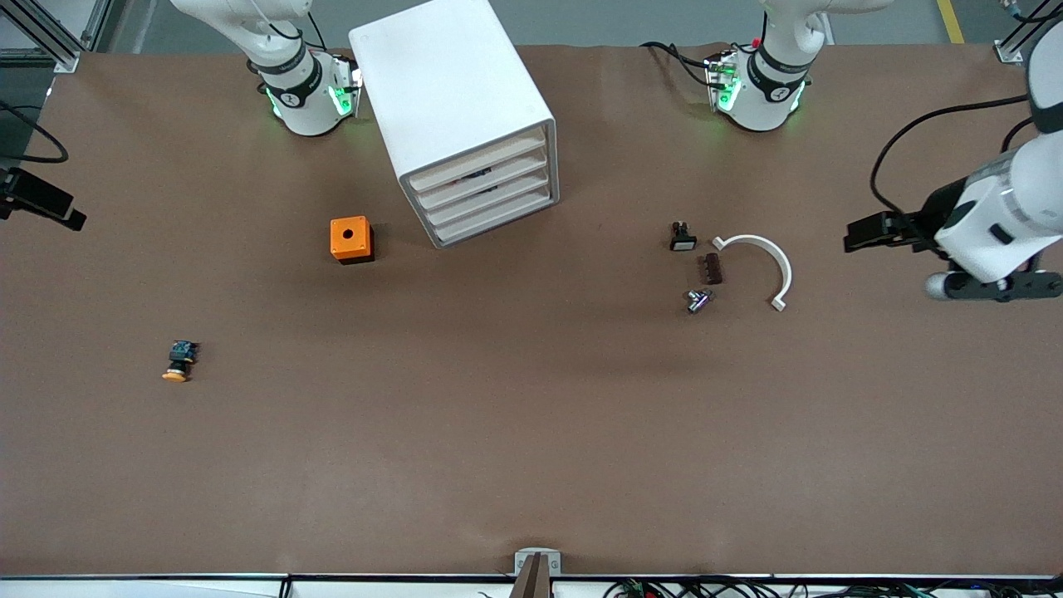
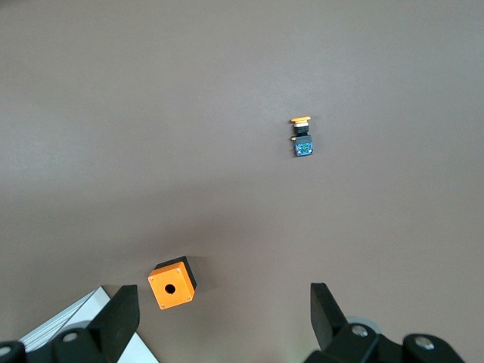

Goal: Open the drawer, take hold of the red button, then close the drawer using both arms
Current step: 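Move the left gripper toward the white drawer unit's drawer, then grasp the drawer front with the left gripper while the right gripper approaches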

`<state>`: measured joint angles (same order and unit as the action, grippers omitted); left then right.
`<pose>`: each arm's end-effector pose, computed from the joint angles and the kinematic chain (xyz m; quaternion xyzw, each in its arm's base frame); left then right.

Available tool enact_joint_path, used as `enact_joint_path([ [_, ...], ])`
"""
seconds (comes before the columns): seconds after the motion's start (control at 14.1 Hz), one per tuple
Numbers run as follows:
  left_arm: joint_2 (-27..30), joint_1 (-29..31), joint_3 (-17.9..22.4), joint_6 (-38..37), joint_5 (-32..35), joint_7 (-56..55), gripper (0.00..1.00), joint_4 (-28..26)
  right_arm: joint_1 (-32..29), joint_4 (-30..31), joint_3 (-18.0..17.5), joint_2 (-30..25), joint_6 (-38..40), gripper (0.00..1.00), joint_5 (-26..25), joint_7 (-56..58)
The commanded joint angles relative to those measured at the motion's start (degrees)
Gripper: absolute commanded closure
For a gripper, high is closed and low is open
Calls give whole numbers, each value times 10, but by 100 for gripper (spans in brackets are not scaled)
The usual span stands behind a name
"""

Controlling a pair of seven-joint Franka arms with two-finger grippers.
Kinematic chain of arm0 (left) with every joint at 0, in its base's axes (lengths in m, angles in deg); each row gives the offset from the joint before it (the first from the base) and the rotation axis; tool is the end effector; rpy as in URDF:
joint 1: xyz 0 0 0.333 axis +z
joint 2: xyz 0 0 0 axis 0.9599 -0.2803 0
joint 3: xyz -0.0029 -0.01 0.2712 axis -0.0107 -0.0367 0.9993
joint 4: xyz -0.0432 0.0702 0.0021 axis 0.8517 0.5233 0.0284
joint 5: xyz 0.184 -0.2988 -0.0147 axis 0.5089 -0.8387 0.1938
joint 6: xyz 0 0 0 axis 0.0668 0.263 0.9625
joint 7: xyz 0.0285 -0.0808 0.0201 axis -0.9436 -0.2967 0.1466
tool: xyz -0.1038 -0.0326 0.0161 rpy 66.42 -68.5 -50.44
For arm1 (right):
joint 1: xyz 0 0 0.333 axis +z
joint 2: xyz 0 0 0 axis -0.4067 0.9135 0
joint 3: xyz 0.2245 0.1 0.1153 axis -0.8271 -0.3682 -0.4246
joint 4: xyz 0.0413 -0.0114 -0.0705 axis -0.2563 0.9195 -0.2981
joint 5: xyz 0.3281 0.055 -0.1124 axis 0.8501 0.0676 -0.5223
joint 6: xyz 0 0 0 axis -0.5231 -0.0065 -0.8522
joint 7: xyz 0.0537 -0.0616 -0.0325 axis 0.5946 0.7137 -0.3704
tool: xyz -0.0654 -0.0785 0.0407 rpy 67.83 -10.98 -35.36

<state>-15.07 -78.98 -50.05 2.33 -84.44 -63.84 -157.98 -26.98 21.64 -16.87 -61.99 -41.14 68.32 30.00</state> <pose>0.5415 -0.0843 0.5149 0.9914 -0.0068 -0.1195 0.0529 0.5105 -0.0454 0.6051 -0.9957 0.0916 0.0114 0.0058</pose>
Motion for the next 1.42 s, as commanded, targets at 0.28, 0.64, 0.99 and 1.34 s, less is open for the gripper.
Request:
enact_joint_path([
  [0.28, -55, -5, -71, -24, -50, 81, 0, -25, 3, -16, 1, 8, 6, 0, 2, -10],
  [0.64, -120, -5, -121, -25, -179, 118, 0, -32, 3, -16, 1, 8, 6, 0, 2, -11],
  [0.99, -182, -11, -165, 25, -254, 127, 0, -46, 3, -16, 1, 9, 6, 0, 3, -12],
  [1.34, -197, -51, -179, 136, -325, 206, 0, -132, 16, -15, 1, 14, 4, 0, 2, -12],
])
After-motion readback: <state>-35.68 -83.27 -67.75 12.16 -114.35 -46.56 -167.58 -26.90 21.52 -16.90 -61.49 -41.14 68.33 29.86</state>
